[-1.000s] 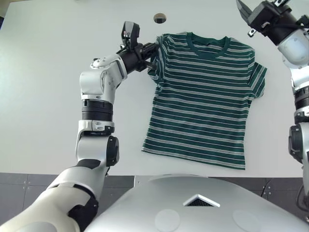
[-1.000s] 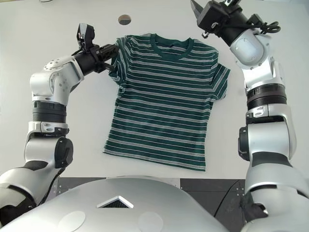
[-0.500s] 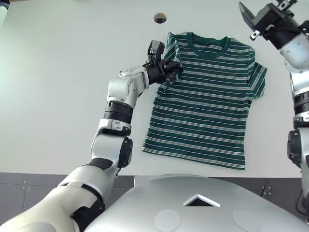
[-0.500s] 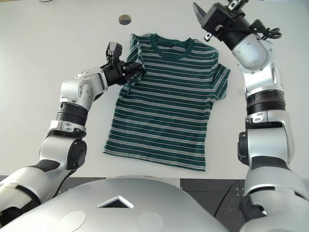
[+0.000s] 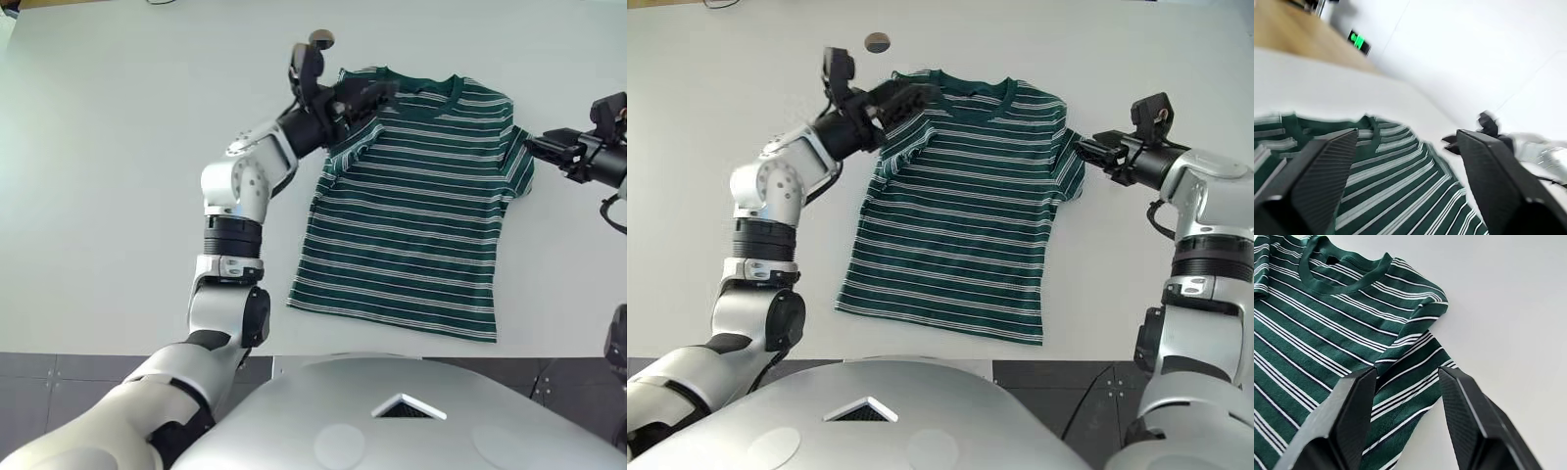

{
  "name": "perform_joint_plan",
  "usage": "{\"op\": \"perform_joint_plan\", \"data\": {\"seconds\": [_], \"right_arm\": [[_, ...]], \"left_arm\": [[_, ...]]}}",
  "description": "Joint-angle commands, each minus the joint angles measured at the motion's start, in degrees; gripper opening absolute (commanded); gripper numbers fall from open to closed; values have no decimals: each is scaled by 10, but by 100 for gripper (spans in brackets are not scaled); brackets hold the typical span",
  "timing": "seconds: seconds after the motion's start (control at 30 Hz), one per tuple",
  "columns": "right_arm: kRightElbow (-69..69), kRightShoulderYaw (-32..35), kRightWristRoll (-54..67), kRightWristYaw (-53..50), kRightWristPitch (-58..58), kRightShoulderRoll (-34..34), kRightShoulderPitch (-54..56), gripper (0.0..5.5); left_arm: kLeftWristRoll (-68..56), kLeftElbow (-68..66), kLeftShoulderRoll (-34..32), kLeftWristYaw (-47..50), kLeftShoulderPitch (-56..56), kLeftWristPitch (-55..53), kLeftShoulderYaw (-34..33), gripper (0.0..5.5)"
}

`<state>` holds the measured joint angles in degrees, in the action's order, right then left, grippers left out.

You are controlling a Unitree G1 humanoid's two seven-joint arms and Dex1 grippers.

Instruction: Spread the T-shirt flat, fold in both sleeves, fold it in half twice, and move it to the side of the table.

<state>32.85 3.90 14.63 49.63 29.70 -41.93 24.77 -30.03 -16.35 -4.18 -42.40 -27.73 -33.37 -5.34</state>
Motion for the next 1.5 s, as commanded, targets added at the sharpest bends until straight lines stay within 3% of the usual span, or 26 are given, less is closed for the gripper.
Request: {"op": "perform_joint_plan", "data": {"seconds": [0.03,0.37,0.77,1.17,1.5], "right_arm": [[64,-14,-32,-19,-18,14,25,232],[195,-35,-82,-33,-75,51,72,232],[188,-31,-82,-17,-71,52,75,14],[120,2,-66,-11,-45,11,70,14],[-55,24,-36,-5,31,-2,13,14]], "left_arm": [[-22,48,-34,-3,20,-5,-27,378],[-37,93,-53,8,48,-7,-28,378],[-31,62,-55,27,33,2,-30,382],[-31,53,-52,28,30,9,-25,382],[-33,58,-51,30,29,7,-23,382]]}}
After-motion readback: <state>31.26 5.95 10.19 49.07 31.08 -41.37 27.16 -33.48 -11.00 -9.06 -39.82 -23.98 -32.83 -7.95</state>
